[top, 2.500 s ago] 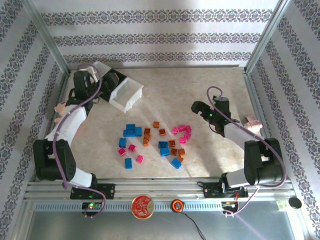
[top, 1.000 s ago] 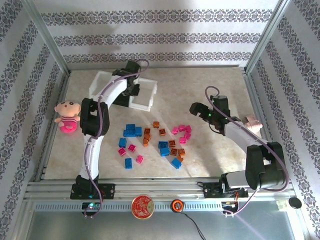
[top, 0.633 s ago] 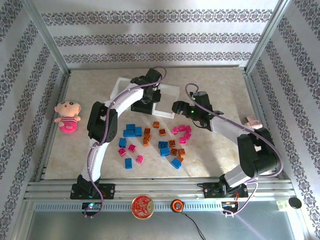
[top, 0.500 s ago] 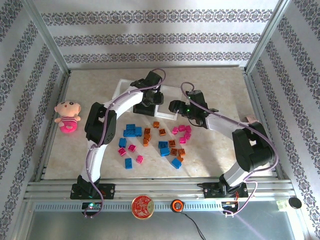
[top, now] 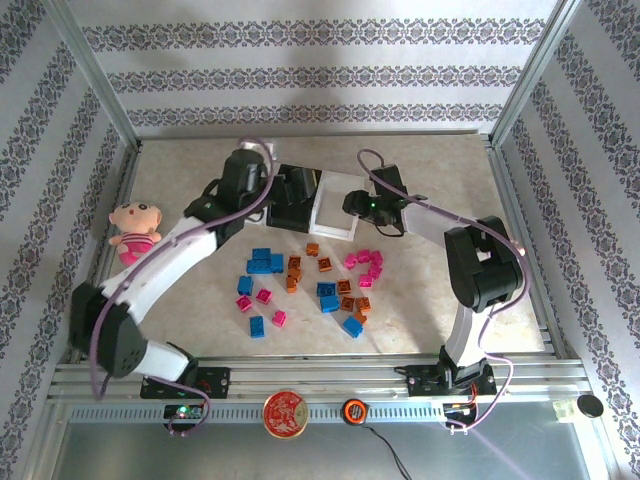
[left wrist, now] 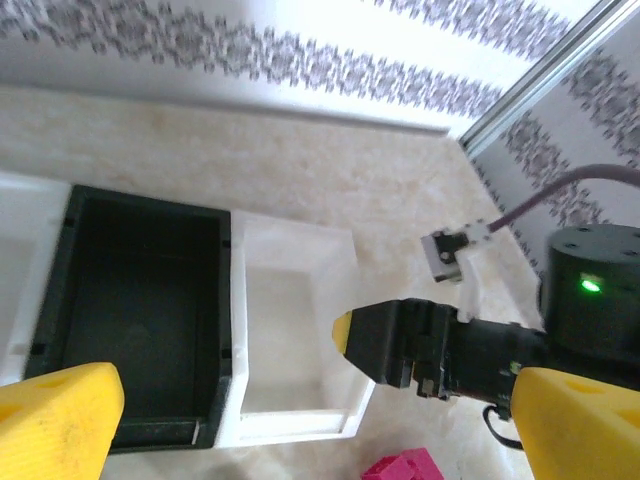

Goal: Sort the legos into containers by color
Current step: Rotate the container at the top-center of the table.

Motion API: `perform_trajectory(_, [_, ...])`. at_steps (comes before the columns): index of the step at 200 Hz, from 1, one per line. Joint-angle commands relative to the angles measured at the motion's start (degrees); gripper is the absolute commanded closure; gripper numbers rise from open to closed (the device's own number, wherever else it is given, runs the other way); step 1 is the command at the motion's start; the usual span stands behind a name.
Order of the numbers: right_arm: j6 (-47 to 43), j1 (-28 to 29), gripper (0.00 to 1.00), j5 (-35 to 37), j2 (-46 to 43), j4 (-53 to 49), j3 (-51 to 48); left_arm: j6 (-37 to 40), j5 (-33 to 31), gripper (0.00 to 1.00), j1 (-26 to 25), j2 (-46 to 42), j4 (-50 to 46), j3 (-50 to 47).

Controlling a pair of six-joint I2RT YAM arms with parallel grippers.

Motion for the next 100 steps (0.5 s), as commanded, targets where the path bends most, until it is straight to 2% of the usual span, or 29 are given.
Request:
perform_trajectory(1, [-5.1, -0.8, 0.50, -3.1, 1.2, -5.8, 4.2, 2.8, -3.6, 0.00, -0.1, -6.7, 7.2, -7.8])
perform_trajectory(42, [-10.2, -1.2, 0.50, -4.0, 4.4, -14.2, 9.8, 2.6, -4.3, 0.00, -0.1, -20.8, 18.7, -23.0])
perform_trajectory(50, [-10.7, -1.3, 0.53, -4.0, 4.9, -15.0, 10.3, 1.9, -4.3, 0.00, -0.2, -22.8, 20.2, -25.0])
perform_trajectory(78, [-12.3, -2.1, 0.65, -3.9, 5.8, -17.3, 12.0, 0.6, -2.9, 0.00, -0.1, -25.6, 16.0, -25.8])
perform_trajectory(100, [-14.2, -3.1, 0.72, -3.6, 6.0, -19.6, 13.8, 0.1, 1.2, 0.00, -0.1, -25.8, 15.1, -26.2])
